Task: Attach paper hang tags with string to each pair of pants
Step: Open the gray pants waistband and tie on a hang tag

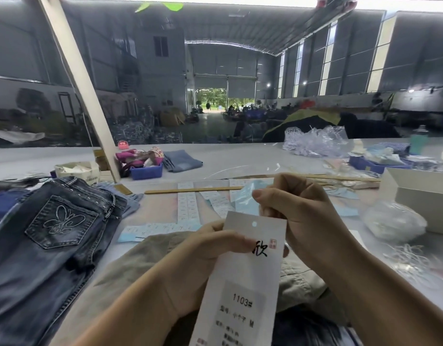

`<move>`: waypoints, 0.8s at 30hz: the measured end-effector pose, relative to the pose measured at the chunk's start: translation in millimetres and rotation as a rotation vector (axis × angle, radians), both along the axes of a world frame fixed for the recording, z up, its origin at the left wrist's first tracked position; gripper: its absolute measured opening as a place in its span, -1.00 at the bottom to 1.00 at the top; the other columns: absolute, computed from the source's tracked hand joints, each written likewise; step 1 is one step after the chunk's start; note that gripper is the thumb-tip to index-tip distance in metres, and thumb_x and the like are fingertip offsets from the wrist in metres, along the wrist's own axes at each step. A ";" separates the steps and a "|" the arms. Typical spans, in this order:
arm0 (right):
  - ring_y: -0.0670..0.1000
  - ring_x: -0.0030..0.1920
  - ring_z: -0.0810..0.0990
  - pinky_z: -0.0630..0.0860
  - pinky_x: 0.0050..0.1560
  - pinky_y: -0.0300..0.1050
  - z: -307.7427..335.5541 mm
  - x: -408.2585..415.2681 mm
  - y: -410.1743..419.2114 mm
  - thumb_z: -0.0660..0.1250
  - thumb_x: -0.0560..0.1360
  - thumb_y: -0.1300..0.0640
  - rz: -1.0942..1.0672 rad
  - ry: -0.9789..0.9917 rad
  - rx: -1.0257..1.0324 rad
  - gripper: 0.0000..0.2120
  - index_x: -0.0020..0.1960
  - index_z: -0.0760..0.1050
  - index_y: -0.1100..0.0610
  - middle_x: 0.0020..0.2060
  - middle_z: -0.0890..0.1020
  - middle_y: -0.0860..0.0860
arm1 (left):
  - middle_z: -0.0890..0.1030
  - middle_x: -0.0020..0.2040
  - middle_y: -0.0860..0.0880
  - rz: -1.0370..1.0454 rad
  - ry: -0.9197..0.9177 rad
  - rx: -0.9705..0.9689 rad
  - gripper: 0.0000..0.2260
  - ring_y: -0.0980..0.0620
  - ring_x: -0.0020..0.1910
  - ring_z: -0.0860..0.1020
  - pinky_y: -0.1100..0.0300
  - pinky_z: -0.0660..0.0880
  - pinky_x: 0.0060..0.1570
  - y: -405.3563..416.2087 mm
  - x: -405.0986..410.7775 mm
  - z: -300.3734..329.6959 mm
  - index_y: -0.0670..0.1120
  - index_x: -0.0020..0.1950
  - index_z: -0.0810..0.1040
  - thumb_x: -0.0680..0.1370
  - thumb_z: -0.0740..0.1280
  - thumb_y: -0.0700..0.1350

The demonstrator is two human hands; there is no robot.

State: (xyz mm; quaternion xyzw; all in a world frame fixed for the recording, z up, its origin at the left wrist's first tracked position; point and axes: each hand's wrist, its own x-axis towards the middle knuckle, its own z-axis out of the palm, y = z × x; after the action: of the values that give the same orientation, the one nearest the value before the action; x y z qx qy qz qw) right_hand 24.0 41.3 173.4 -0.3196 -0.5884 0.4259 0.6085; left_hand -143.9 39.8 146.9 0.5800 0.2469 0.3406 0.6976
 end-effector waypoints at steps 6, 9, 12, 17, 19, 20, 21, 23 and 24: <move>-0.02 -0.56 0.33 0.33 -0.48 -0.19 -5.0 28.7 -3.1 0.37 0.32 0.32 0.004 0.014 0.040 -0.78 -0.41 0.39 0.13 -0.58 0.38 0.06 | 0.69 -0.11 -0.18 0.142 -0.009 -0.064 -0.77 -0.09 -0.24 0.66 0.09 0.60 -0.25 12.3 -0.3 -7.5 -0.08 -0.03 0.71 0.32 0.44 -0.14; -0.02 -0.56 0.30 0.31 -0.50 -0.19 -11.7 47.6 -7.7 0.35 0.28 0.32 -0.016 -0.056 -0.093 -0.85 -0.18 0.50 0.15 -0.56 0.37 0.05 | 0.71 -0.08 -0.16 0.200 0.060 -0.011 -0.79 -0.08 -0.22 0.67 0.08 0.62 -0.22 15.5 -4.6 -5.9 -0.03 -0.06 0.72 0.33 0.43 -0.11; -0.02 -0.55 0.30 0.27 -0.52 -0.20 -17.3 53.1 -12.4 0.33 0.23 0.25 -0.024 -0.372 -0.315 -0.66 0.01 0.54 0.21 -0.55 0.39 0.05 | 0.71 -0.11 -0.14 0.254 0.118 0.030 -0.77 -0.06 -0.25 0.67 0.14 0.61 -0.29 21.7 -1.1 -0.3 -0.07 -0.04 0.70 0.32 0.41 -0.10; -0.15 0.02 0.61 0.51 0.07 -0.11 -10.4 55.3 -18.5 0.49 0.17 -0.15 -0.002 -0.774 -0.323 -0.45 0.17 0.56 -0.17 -0.02 0.65 -0.14 | 0.70 -0.16 -0.07 0.146 0.174 0.201 -0.84 0.00 -0.29 0.65 0.20 0.56 -0.33 25.5 19.8 17.7 0.02 -0.08 0.72 0.39 0.39 -0.07; -0.11 0.25 0.54 0.45 0.27 0.04 -1.2 55.2 -20.3 0.51 0.30 -0.05 0.093 -0.737 -0.185 -0.46 0.26 0.50 -0.15 0.18 0.61 -0.15 | 0.69 -0.20 -0.04 0.096 0.171 0.233 -0.84 0.05 -0.34 0.63 0.25 0.52 -0.37 26.5 31.9 22.2 0.01 -0.08 0.72 0.40 0.38 -0.09; -0.04 0.26 0.56 0.48 0.26 0.05 0.8 54.4 -20.6 0.48 0.40 0.11 0.209 -0.648 -0.114 -0.56 0.25 0.52 -0.03 0.17 0.63 -0.09 | 0.68 -0.22 -0.03 0.088 0.172 0.239 -0.85 0.06 -0.37 0.61 0.26 0.50 -0.39 27.5 37.0 24.0 0.00 -0.10 0.72 0.40 0.39 -0.09; 0.01 0.20 0.60 0.54 0.19 0.02 0.7 53.8 -21.0 0.42 0.46 0.25 0.273 -0.560 -0.071 -0.67 0.21 0.55 0.08 0.12 0.66 -0.02 | 0.68 -0.24 -0.04 0.088 0.167 0.245 -0.86 0.07 -0.40 0.59 0.28 0.49 -0.41 29.0 41.0 24.9 -0.01 -0.10 0.72 0.40 0.39 -0.08; 0.09 -0.01 0.68 0.63 0.02 0.00 -0.5 54.8 -21.1 0.35 0.47 0.29 0.196 -0.458 -0.076 -0.79 0.07 0.61 0.11 -0.03 0.70 0.08 | 0.68 -0.23 -0.06 0.070 0.148 0.242 -0.86 0.05 -0.40 0.60 0.28 0.49 -0.41 30.9 45.8 25.6 -0.04 -0.09 0.72 0.41 0.40 -0.09; 0.09 -0.15 0.67 0.63 -0.12 -0.05 -4.1 57.9 -19.9 0.33 0.46 0.25 0.133 -0.433 -0.090 -0.84 0.00 0.63 0.12 -0.11 0.70 0.10 | 0.69 -0.22 -0.08 0.044 0.131 0.231 -0.87 0.03 -0.38 0.62 0.27 0.51 -0.40 31.2 46.9 25.5 -0.04 -0.09 0.72 0.43 0.39 -0.11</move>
State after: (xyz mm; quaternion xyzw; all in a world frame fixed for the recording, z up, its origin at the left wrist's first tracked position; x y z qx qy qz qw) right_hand 81.8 21.5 169.4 -0.3907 -0.7055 0.4124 0.4237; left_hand -96.9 71.0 172.4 0.6718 0.2640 0.3433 0.6009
